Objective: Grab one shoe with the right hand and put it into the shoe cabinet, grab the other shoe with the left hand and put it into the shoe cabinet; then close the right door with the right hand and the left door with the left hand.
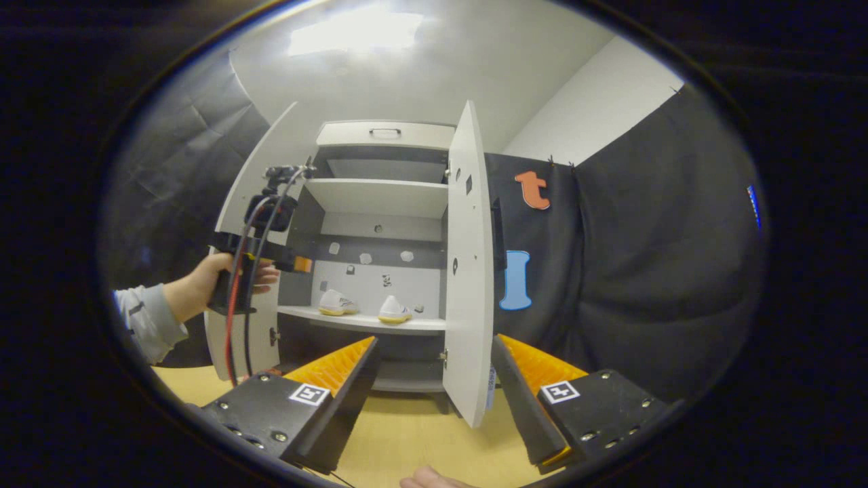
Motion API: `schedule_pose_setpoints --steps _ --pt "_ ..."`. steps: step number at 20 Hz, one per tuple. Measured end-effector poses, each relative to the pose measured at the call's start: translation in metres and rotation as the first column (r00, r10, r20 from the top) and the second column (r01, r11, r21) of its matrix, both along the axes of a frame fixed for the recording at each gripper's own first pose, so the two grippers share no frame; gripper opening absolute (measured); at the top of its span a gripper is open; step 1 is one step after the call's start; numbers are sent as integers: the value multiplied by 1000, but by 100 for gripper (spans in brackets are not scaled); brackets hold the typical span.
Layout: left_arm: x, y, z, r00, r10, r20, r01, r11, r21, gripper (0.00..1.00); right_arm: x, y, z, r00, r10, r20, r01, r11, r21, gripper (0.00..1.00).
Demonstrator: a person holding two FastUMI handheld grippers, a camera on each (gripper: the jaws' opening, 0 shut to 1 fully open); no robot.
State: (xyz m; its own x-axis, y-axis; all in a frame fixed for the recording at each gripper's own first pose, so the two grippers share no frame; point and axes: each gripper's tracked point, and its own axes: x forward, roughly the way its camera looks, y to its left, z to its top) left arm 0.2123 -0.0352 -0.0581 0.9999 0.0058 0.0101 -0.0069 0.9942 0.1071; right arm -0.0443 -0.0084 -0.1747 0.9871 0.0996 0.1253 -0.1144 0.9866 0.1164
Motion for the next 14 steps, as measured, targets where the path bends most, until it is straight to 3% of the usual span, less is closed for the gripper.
schedule_pose_setpoints --steps 4,8,14 --pt "-62 3 -16 999 -24 -47 28 996 86 91 5 3 -4 1000 -17 -19 17 1000 -13 98" --pt "-119 24 -26 999 30 -23 -27 991 133 91 6 11 -3 999 25 -26 -25 1000 5 97" --pt "-181 24 -43 998 1 -55 -1 1000 7 91 9 -3 24 997 75 -17 -74 996 55 97"
